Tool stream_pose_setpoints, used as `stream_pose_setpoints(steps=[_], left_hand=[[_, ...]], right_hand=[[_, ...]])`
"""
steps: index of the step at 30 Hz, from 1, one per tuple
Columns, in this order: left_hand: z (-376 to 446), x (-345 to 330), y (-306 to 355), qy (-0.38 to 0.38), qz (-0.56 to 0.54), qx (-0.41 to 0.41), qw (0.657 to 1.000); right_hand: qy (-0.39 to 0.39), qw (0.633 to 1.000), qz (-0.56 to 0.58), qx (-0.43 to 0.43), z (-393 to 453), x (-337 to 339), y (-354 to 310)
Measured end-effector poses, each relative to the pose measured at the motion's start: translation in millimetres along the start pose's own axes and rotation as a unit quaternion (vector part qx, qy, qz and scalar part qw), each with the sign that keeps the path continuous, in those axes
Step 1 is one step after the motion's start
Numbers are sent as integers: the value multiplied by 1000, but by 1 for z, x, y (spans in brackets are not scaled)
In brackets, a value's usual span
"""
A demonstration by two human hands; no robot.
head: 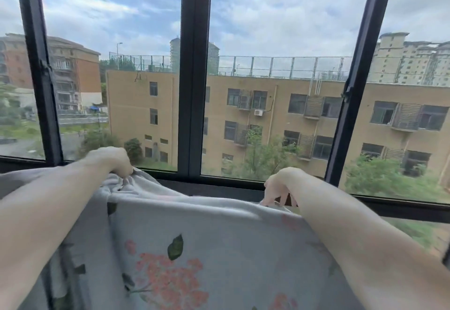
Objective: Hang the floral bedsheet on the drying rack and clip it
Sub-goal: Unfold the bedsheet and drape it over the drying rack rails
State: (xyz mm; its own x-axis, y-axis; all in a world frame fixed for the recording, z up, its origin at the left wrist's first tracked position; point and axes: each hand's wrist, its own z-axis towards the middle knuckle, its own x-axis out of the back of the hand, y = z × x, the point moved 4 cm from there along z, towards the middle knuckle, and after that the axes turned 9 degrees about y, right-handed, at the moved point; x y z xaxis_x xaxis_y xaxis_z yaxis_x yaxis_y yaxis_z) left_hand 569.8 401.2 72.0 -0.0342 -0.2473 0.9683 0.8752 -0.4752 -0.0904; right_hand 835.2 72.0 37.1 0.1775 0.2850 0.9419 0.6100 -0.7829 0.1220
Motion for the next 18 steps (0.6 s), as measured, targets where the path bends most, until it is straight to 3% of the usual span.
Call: stream_pose_setpoints(steps=[2,4,8,12,16,18], left_hand=[[0,-5,5,-51,9,-24,998],[-3,-17,8,-109,18,-45,993],[-5,-26,15,-158,-41,-48,985],[-11,-25,26,-177,-90,-44,979],[-16,-24,38,-181,-104,-78,975],[-19,-25,40,-184,-125,-97,970]], right_hand=[[-64,998,11,-8,-3,-6,2],[-80,995,63,-11,5,-13,6],[0,987,154,35,-7,15,-15],[40,960,233,151,-57,50,-92],[59,941,213,256,-115,51,-179],[71,948,171,258,-128,40,-206]])
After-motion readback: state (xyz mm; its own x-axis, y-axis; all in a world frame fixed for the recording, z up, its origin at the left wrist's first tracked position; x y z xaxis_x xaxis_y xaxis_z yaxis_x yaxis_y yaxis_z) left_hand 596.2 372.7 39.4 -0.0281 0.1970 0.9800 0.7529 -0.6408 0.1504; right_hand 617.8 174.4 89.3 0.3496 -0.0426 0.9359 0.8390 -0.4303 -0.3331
